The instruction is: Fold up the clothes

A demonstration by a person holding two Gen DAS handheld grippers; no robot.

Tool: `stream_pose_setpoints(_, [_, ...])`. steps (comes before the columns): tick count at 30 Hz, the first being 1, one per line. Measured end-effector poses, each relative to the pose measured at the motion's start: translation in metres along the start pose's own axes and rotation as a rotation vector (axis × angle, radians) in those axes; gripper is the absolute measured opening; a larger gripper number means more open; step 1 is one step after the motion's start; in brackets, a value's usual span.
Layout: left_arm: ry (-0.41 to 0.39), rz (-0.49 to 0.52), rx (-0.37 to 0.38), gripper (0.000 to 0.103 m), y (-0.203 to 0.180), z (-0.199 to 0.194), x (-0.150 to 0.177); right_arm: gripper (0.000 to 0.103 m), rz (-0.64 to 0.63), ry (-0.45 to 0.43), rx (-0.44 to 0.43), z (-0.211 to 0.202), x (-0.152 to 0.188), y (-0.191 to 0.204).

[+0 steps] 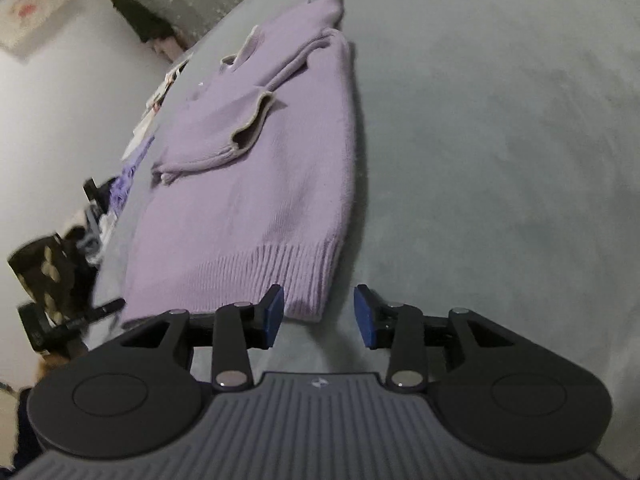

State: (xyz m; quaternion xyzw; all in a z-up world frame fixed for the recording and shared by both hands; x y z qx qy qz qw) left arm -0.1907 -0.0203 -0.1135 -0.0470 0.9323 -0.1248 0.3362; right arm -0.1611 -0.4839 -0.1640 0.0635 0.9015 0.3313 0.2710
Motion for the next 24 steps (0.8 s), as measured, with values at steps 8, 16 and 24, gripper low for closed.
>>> stream_pose_setpoints(8, [0.007,-0.028,-0.009,0.083,-0.004,0.006,-0.004,0.066,0.026,-0.033,-0.053,0.004,-0.001,0.000])
stream_pose_setpoints(16, [-0.012,-0.033,0.167,0.085,-0.026,0.014,-0.008,0.075,0.010,-0.063,-0.066,0.019,-0.013,0.010])
stream_pose_setpoints(24, [-0.001,-0.117,0.198,0.083,-0.032,0.023,-0.007,0.073,-0.015,-0.077,-0.068,0.027,-0.013,0.019])
Point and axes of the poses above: each gripper's, at about its wrist camera, not at the fingertips, and z roughly the way its jaws point, y to its left, x to its underside, the point moved 4 cm from there along z, roughly the way its jaws point, and after that the axes turned 4 degrees about -z, right-handed, at the moved point
